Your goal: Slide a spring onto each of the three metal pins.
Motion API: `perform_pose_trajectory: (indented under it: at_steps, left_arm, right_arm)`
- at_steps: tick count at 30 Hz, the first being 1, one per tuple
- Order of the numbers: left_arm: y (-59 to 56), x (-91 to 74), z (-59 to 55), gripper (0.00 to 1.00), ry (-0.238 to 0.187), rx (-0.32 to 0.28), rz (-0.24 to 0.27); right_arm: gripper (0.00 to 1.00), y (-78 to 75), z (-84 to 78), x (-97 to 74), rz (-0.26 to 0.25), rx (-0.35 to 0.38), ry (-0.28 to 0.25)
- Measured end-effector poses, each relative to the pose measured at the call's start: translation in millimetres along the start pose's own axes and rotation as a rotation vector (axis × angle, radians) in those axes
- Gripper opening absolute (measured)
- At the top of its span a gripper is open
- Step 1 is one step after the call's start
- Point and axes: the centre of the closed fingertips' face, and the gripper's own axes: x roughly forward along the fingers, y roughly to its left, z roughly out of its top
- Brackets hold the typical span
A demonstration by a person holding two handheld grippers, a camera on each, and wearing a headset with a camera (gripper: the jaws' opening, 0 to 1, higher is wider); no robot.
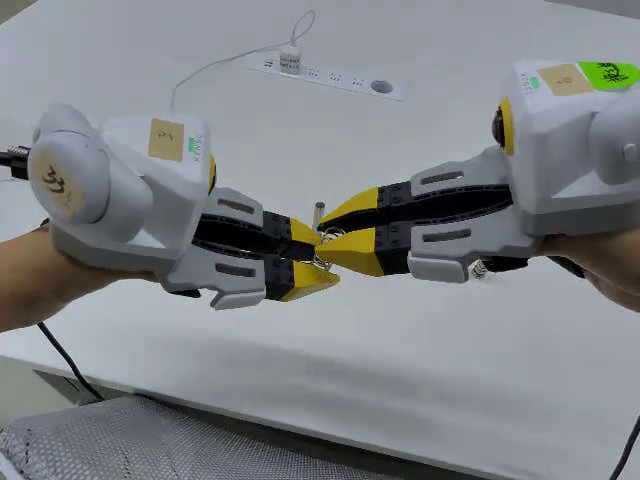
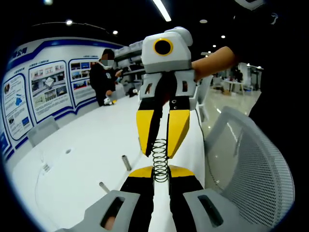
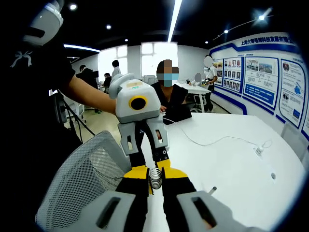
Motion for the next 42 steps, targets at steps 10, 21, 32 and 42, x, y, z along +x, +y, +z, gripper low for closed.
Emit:
perform_pose_trajectory:
  at_steps: [10,21,32,42]
  left_arm:
    - [11.5,-4.1,-1.1,0.11,0.014,-0.003,0.056]
    - [27.6,-15.1,-7.6,0.23,0.003,-0.082,0.113]
    - [45.0,-21.4,-21.5,0.33,0.019,-0.123,0.170]
    - [59.1,-31.4,-27.8,0.44,-0.022,-0.206,0.216]
  right_arm:
    - [0.09,-12.7,4.4,7.9,-0.030,-0.011,-0.005]
    - [0.10,-30.8,15.7,13.2,-0.036,-0.020,-0.021]
    - [0.09,-58.0,11.3,11.3,-0.082,-0.033,-0.010]
    - [0.09,-103.2,3.0,4.9,-0.174,0.002,-0.006]
